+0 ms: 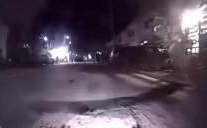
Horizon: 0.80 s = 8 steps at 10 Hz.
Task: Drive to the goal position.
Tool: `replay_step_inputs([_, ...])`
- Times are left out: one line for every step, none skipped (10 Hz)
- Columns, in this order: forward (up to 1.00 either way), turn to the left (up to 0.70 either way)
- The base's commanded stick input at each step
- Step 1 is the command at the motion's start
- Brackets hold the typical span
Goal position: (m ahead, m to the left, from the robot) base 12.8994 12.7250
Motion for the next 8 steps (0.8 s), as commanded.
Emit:
replay_step_inputs([0.60,0.00])
replay_step_inputs([0.60,0.00])
replay_step_inputs([0.60,0.00])
replay_step_inputs([0.60,0.00])
replay_step_inputs([0.60,0.00])
replay_step_inputs([0.60,0.00])
replay_step_inputs([0.60,0.00])
replay_step_inputs([0.60,0.00])
